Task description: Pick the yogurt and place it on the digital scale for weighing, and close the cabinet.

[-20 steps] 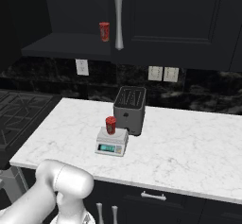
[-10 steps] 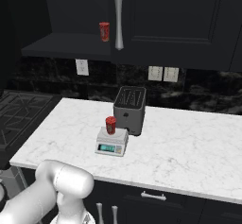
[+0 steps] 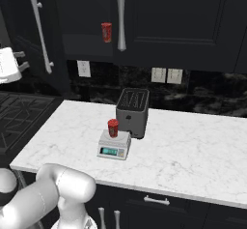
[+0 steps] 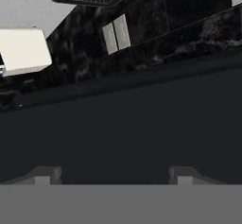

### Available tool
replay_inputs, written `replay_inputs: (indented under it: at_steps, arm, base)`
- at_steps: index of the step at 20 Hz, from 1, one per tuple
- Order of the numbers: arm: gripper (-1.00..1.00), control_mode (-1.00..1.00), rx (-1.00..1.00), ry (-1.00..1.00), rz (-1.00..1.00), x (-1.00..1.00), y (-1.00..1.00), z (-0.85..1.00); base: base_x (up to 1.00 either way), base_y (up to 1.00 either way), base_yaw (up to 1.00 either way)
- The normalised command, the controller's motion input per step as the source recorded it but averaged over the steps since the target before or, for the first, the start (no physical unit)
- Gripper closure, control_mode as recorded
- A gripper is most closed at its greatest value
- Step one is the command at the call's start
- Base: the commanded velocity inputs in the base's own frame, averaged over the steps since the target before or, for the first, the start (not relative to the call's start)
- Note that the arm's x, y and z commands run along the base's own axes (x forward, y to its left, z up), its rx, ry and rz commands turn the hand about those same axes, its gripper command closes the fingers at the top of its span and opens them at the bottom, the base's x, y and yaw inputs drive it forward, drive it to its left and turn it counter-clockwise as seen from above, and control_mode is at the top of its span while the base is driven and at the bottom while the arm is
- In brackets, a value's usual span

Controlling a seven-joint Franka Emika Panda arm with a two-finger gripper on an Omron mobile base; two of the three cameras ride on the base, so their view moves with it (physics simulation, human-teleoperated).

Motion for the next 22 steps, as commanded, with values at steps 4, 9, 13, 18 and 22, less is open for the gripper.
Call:
replay_inputs:
  at_steps: [4,9,13,18,22]
  arm:
    - [-1.00,-1.00,0.29,0.00,0.21,0.82,-1.00,0.01]
    - [-1.00,-1.00,0.32,-0.02,0.22,0.61,-1.00,0.26]
    - [-1.00,-1.00,0.32,-0.05,0.25,0.70,-1.00,0.17]
    - [-1.00,-1.00,0.31,-0.10,0.26,0.75,-1.00,0.11]
    - [-1.00,-1.00,0.24,-0.12,0.23,0.94,-0.91,0.00]
  base:
    - [0.00,0.00,0.00]
    - [0.00,0.00,0.00]
    - [0.00,0.00,0.00]
    - [0.00,0.00,0.00]
    - [0.00,0.00,0.00]
